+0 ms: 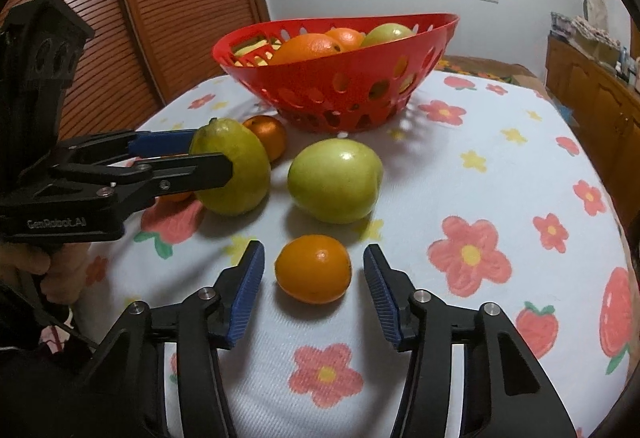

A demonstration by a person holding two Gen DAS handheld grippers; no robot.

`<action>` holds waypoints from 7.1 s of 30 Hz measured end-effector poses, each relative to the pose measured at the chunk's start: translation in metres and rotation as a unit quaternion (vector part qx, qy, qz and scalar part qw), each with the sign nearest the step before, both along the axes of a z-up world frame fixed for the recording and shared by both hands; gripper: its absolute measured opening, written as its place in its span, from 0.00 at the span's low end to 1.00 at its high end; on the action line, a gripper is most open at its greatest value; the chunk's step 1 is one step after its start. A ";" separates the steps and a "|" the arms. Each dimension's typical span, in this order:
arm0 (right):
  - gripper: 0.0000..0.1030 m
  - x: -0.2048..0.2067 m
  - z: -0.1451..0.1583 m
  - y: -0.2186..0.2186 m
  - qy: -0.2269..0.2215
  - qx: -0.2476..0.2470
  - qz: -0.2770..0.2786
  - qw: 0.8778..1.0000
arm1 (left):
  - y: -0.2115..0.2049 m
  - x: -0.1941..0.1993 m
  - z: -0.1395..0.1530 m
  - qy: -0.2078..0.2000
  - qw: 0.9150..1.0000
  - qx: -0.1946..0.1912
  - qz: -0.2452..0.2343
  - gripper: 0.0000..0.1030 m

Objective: Organize fruits
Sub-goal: 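Grasp the green guava with the left tool while the right tool grasps a green-yellow citrus, then lift the guava and citrus and carry both over the red basket, then open both tools to drop the guava and citrus into the basket, then withdraw both tools from the basket toward the remaining fruits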

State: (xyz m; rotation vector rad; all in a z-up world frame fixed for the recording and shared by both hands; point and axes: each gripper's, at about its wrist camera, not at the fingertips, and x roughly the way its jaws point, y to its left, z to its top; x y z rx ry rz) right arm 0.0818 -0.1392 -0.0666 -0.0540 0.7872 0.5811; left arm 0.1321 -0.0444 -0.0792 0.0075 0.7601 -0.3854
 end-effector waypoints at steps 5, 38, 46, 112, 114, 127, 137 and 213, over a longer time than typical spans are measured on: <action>0.38 0.000 -0.002 -0.002 0.003 0.006 0.004 1.000 | -0.003 0.005 -0.003 0.004 1.000 0.007 -0.001 0.61; 0.38 -0.001 -0.002 -0.001 -0.006 0.003 -0.001 1.000 | 0.006 -0.002 0.009 -0.016 1.000 -0.013 0.005 0.53; 0.38 -0.001 -0.002 -0.001 -0.005 0.004 0.002 1.000 | 0.011 -0.006 0.029 -0.036 0.999 -0.023 0.010 0.53; 0.32 0.049 0.109 0.010 -0.128 -0.015 0.045 0.991 | 0.040 0.055 0.091 -0.095 0.994 -0.041 0.032 0.53; 0.32 0.057 0.108 0.014 -0.128 -0.019 0.049 0.990 | 0.041 0.061 0.089 -0.093 0.994 -0.040 0.034 0.53; 0.32 0.085 0.094 0.025 -0.103 -0.027 0.068 0.992 | 0.049 0.091 0.077 -0.075 0.996 -0.036 0.040 0.53; 0.33 0.097 0.091 0.023 -0.090 -0.020 0.065 0.994 | 0.056 0.118 0.068 -0.060 0.997 -0.031 0.045 0.53; 0.81 0.021 0.042 0.004 -0.049 0.013 -0.056 0.997 | 0.073 -0.007 0.002 -0.005 0.998 -0.024 0.058 0.71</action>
